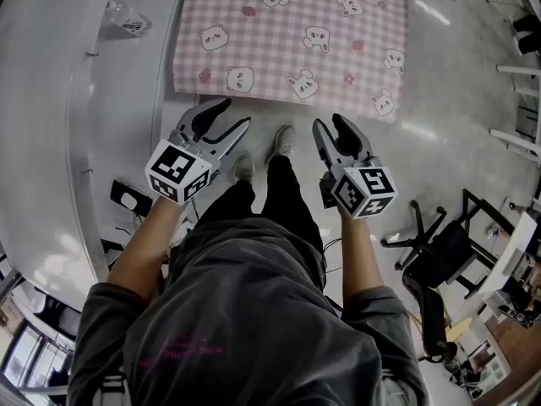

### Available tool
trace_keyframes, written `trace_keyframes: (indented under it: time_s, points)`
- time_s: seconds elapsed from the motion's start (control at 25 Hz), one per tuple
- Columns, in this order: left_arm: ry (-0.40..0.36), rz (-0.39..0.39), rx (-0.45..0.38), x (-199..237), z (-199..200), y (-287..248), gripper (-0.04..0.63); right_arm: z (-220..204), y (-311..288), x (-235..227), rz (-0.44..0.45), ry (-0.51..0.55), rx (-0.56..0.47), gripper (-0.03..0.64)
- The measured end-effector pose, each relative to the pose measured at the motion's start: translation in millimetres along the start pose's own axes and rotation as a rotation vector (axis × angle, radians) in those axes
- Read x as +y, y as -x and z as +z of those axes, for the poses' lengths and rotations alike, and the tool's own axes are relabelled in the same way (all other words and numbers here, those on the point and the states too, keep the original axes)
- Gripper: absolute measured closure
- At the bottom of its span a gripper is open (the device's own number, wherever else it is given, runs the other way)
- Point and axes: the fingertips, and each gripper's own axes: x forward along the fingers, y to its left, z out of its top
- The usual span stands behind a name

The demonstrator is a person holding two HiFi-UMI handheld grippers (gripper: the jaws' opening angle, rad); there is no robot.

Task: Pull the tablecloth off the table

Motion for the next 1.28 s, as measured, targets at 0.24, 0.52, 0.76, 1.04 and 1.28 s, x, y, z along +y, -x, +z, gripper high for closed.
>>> trace_keyframes:
  time_s: [0.24,0.52,0.76,1.04,1.28]
  points:
    - [0.086,0.030,0.057,30,-46,-39,0.393,-40,-33,-47,-0.017,-0.054,0.077,0.454]
    - [0.178,0.045,0.102,53,-98,-71,0.394,-86,-60,-86,-0.037,-0.117,0.133,0.454]
    - [0.239,0.043,0.149,61,-143,-91,0.399,-120,-76,-107,-0.045,-0.150,0.173,0.454]
    - [0.339,0.049,0.162,73,-178,-106,0.399,-148,-88,-121,-0.038,-0.196,0.200,0.454]
    - [0.400,0.052,0.156,82,-195,-115,0.397,-168,-93,-134,-0.036,-0.258,0.199,0.454]
